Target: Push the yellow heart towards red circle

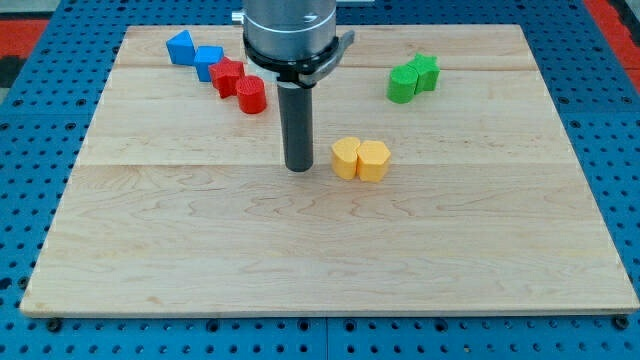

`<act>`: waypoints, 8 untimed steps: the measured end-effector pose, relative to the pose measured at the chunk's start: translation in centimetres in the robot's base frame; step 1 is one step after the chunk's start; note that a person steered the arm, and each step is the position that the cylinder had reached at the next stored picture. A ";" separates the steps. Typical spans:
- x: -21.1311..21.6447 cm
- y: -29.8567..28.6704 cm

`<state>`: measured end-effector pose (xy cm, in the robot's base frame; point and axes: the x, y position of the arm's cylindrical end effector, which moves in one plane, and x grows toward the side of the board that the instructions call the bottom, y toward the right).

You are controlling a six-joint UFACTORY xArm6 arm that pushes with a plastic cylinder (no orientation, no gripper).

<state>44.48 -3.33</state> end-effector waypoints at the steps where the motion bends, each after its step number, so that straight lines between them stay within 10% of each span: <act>1: 0.0 -0.5; 8: 5.3 7.6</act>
<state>49.75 4.30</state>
